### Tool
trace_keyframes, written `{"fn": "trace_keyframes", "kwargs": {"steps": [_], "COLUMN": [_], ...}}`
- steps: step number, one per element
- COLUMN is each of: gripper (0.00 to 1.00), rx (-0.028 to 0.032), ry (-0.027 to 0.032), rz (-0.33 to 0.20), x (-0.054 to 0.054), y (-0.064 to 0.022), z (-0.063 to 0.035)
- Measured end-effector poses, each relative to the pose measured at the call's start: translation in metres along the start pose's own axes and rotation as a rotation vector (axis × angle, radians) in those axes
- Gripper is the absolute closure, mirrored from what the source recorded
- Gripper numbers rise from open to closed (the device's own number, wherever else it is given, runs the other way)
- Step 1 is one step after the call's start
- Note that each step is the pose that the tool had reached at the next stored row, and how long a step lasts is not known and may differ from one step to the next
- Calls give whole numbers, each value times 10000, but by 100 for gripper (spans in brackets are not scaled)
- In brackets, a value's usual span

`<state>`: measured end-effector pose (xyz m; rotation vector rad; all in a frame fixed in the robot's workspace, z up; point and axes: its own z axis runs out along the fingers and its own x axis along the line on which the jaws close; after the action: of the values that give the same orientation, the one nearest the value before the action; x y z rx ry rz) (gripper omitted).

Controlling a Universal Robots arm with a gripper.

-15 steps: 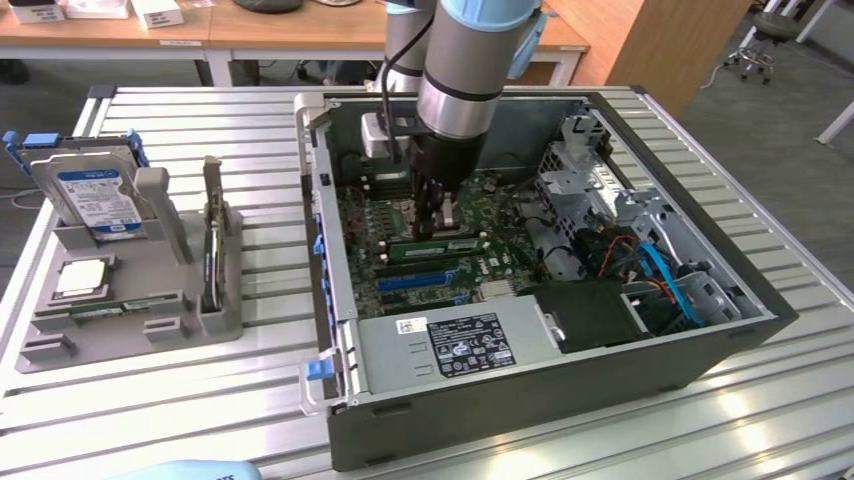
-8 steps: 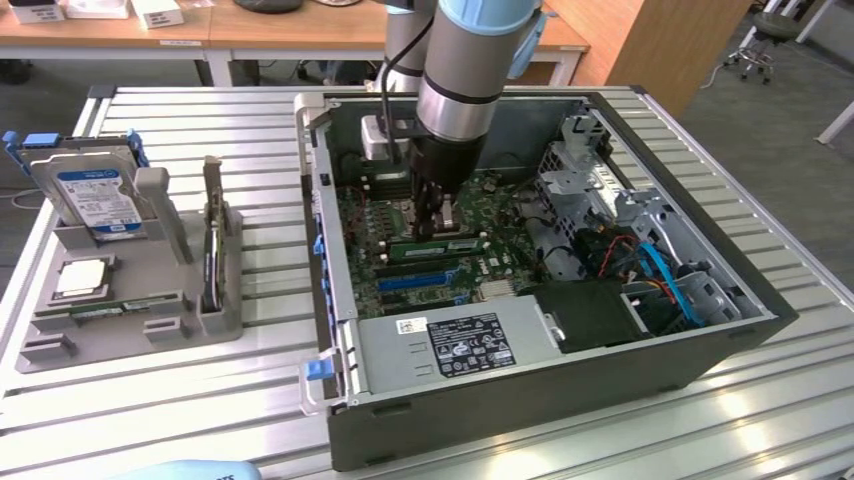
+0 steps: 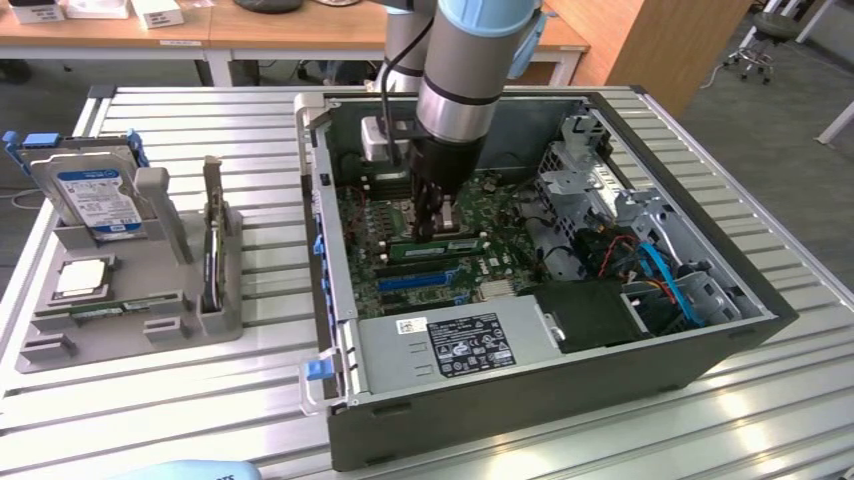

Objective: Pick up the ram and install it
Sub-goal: 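Press down the ram until it locks into place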

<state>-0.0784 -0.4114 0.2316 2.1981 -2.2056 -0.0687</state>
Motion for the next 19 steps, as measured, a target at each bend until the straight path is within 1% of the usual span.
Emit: {"fn": "trace_keyframes", "kwargs": {"steps": [19], "gripper": [90], "rx": [-1], "ry": [2], "rz": [1], "x": [1], "y": [-2], "z": [38]}}
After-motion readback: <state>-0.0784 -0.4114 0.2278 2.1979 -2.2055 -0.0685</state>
